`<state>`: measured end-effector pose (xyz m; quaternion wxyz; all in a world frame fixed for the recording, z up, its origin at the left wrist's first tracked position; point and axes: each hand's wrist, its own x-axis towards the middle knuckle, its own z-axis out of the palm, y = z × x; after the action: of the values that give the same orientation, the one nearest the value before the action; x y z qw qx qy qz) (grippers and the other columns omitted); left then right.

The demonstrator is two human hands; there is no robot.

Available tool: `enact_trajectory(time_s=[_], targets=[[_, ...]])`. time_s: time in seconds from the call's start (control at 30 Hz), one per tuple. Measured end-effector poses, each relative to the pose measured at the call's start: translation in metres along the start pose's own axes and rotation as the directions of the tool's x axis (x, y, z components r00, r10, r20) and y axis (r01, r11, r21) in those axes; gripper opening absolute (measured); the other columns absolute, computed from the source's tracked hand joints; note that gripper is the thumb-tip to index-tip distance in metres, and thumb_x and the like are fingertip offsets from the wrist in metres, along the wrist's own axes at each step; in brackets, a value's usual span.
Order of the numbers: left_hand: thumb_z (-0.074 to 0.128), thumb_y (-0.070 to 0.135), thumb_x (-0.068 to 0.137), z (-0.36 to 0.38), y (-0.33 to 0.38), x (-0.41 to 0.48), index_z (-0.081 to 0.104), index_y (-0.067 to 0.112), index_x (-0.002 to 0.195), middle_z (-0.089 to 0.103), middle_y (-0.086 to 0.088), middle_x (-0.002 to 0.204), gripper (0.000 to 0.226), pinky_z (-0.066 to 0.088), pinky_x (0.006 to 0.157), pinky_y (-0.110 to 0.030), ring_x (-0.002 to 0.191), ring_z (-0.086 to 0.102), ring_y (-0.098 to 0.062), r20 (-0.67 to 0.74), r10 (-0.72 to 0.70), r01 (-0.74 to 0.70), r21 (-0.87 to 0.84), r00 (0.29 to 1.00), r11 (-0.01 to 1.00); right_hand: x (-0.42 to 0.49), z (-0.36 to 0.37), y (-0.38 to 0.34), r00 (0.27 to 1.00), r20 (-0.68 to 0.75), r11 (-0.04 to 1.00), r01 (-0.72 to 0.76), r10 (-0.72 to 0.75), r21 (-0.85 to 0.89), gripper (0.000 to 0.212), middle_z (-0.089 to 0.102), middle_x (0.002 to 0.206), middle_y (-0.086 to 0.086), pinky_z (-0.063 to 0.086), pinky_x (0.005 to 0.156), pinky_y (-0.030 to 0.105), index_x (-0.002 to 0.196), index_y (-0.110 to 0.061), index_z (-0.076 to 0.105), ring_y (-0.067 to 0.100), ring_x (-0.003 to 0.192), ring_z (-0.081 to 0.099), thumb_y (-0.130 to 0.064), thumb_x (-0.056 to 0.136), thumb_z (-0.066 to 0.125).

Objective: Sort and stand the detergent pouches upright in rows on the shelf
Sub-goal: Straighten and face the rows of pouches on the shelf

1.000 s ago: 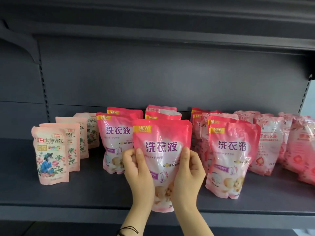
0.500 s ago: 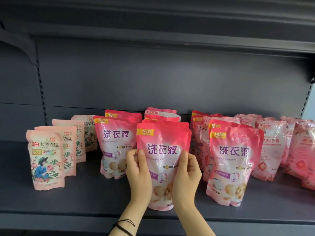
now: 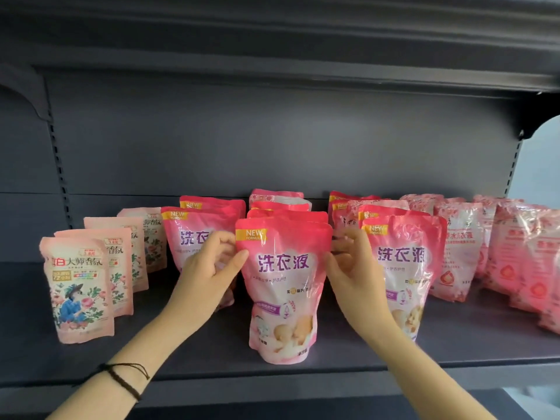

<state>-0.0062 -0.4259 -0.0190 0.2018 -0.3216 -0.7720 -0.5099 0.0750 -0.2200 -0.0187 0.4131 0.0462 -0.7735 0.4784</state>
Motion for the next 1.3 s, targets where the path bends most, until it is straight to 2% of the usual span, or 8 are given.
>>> enact_trajectory(time_s=[0.17, 0.33, 0.6, 0.8, 0.93, 1.07, 1.2, 1.3], targets=[[0.062, 0.037, 0.085, -0.034, 0.051, 0.045, 0.046, 0.04, 0.109, 0.058, 0.022, 0.109, 0.029, 0.047, 0.077, -0.023, 0.098, 0.056, 0.006, 0.189, 0.26, -0.302, 0.247, 0.947, 0.921, 0.056, -0.05, -0.057, 0.791, 0.604, 0.781, 0.313, 0.1, -0.54, 0.021, 0.066, 0.086, -0.017, 0.052, 0.069, 0.021, 0.111, -0.023, 0.056, 0.007, 0.076, 0.066, -0.023, 0.09, 0.062], [0.049, 0.053, 0.089, -0.009, 0.112, 0.095, 0.051, 0.044, 0.106, 0.059, 0.024, 0.106, 0.02, 0.047, 0.082, -0.031, 0.096, 0.054, 0.003, 0.628, 0.128, -0.546, 0.538, 0.768, 0.642, 0.109, -0.082, -0.085, 0.624, 0.727, 0.599, 0.476, 0.286, -0.644, 0.018, 0.071, 0.092, -0.011, 0.054, 0.081, 0.029, 0.106, -0.032, 0.064, 0.006, 0.083, 0.066, -0.034, 0.088, 0.061], [0.048, 0.051, 0.092, 0.078, 0.142, 0.162, 0.05, 0.044, 0.113, 0.063, 0.021, 0.1, 0.023, 0.05, 0.079, -0.033, 0.092, 0.06, -0.006, 0.766, 0.007, -0.674, 0.562, 0.643, 0.479, 0.175, -0.139, -0.043, 0.524, 0.775, 0.435, 0.641, 0.354, -0.632, 0.023, 0.068, 0.091, -0.016, 0.053, 0.086, 0.035, 0.11, -0.031, 0.063, 0.006, 0.088, 0.064, -0.038, 0.089, 0.061], [0.049, 0.054, 0.091, 0.131, 0.141, 0.216, 0.05, 0.045, 0.112, 0.064, 0.02, 0.099, 0.022, 0.048, 0.075, -0.029, 0.09, 0.06, -0.004, 0.744, -0.089, -0.632, 0.618, 0.662, 0.467, 0.23, -0.174, -0.007, 0.452, 0.814, 0.389, 0.72, 0.365, -0.575, 0.023, 0.068, 0.095, -0.013, 0.049, 0.074, 0.023, 0.112, -0.029, 0.063, 0.007, 0.088, 0.063, -0.032, 0.089, 0.061], [0.058, 0.052, 0.088, 0.151, 0.131, 0.247, 0.058, 0.041, 0.107, 0.068, 0.02, 0.093, 0.022, 0.048, 0.078, -0.028, 0.086, 0.06, -0.001, 0.715, -0.145, -0.506, 0.608, 0.684, 0.611, 0.267, -0.182, 0.016, 0.439, 0.83, 0.387, 0.739, 0.345, -0.552, 0.024, 0.066, 0.093, -0.016, 0.045, 0.069, 0.02, 0.111, -0.029, 0.063, 0.005, 0.088, 0.06, -0.04, 0.088, 0.062], [0.067, 0.048, 0.083, 0.166, 0.117, 0.265, 0.067, 0.034, 0.105, 0.072, 0.015, 0.093, 0.026, 0.047, 0.083, -0.021, 0.083, 0.062, 0.003, 0.772, -0.213, -0.366, 0.5, 0.599, 0.785, 0.29, -0.174, 0.045, 0.382, 0.852, 0.504, 0.689, 0.359, -0.521, 0.029, 0.069, 0.093, -0.01, 0.052, 0.08, 0.03, 0.106, -0.023, 0.068, 0.011, 0.089, 0.065, -0.043, 0.086, 0.066], [0.072, 0.04, 0.082, 0.179, 0.1, 0.269, 0.071, 0.026, 0.1, 0.074, 0.009, 0.089, 0.022, 0.049, 0.081, -0.023, 0.082, 0.065, -0.004, 0.807, -0.257, -0.29, 0.458, 0.532, 0.841, 0.295, -0.162, 0.074, 0.281, 0.876, 0.625, 0.617, 0.393, -0.479, 0.023, 0.071, 0.084, -0.003, 0.056, 0.084, 0.042, 0.093, -0.014, 0.074, 0.018, 0.083, 0.069, -0.035, 0.085, 0.068], [0.073, 0.027, 0.084, 0.185, 0.091, 0.266, 0.071, 0.017, 0.087, 0.07, 0.012, 0.074, 0.011, 0.044, 0.068, -0.014, 0.067, 0.061, 0.0, 0.808, -0.241, -0.264, 0.433, 0.537, 0.862, 0.294, -0.159, 0.083, 0.295, 0.883, 0.671, 0.575, 0.364, -0.469, 0.023, 0.071, 0.08, 0.004, 0.056, 0.08, 0.039, 0.086, -0.01, 0.075, 0.016, 0.074, 0.064, -0.032, 0.085, 0.068]])
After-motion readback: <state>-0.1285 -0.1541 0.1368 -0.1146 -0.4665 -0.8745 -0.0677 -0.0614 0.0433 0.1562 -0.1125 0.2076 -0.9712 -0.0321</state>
